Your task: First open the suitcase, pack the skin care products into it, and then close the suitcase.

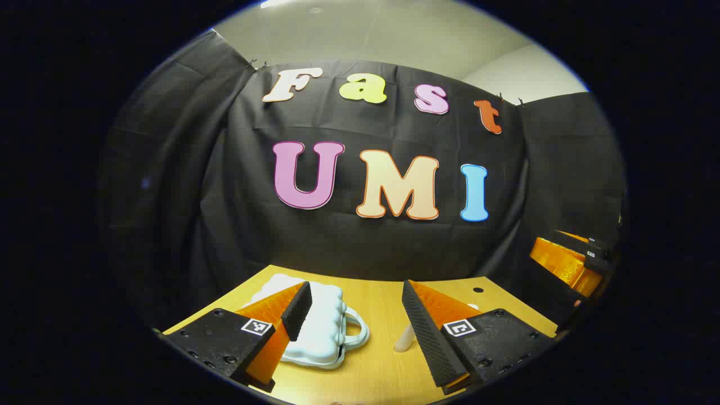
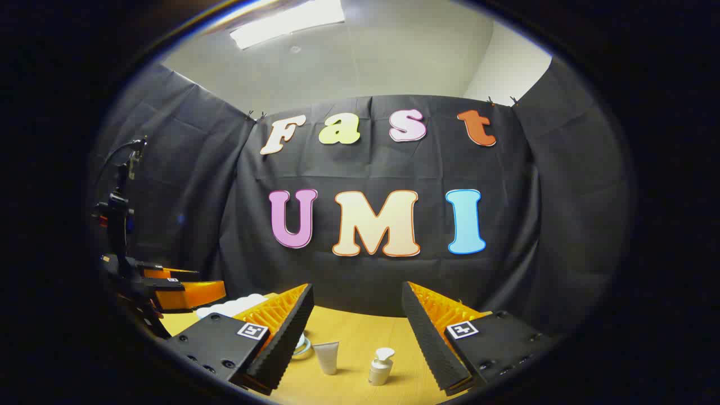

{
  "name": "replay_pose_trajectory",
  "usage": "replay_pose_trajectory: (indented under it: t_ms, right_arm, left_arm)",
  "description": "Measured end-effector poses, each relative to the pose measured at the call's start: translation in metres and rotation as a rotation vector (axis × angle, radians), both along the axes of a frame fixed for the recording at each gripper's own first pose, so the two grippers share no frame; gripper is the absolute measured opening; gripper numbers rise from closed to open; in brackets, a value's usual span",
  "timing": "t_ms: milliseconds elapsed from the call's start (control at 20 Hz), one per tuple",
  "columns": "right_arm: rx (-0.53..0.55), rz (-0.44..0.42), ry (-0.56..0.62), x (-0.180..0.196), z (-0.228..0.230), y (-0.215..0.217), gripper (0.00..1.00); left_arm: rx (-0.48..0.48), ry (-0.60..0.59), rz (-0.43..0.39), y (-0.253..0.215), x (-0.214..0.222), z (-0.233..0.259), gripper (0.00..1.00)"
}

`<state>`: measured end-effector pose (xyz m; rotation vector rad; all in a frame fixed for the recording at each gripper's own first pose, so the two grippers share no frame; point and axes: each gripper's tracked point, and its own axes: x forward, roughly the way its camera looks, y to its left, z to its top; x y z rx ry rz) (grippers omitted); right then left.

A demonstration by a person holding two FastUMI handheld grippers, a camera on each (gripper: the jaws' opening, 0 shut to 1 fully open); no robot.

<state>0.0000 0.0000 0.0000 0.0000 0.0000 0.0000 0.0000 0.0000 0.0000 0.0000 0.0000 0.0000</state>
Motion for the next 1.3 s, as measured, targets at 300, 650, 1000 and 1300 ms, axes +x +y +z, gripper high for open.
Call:
replay_pose_trajectory:
  t_ms: [300, 650, 1000, 1300]
  right_arm:
    - [-0.021, 0.010, 0.031, -0.004, -0.010, 0.006, 0.99]
    - [0.001, -0.001, 0.085, -0.002, -0.028, 0.007, 0.99]
    - [0.015, -0.013, 0.104, -0.005, -0.035, -0.002, 0.99]
    - [0.036, -0.028, 0.129, -0.007, -0.044, -0.008, 1.00]
  left_arm:
    - [-0.046, 0.060, -0.040, -0.008, 0.006, -0.018, 0.94]
    - [-0.027, 0.085, -0.030, 0.004, 0.015, -0.023, 0.94]
    - [-0.041, 0.110, -0.028, 0.000, 0.013, -0.033, 0.95]
    - [-0.036, 0.169, -0.070, -0.010, 0.033, -0.053, 0.95]
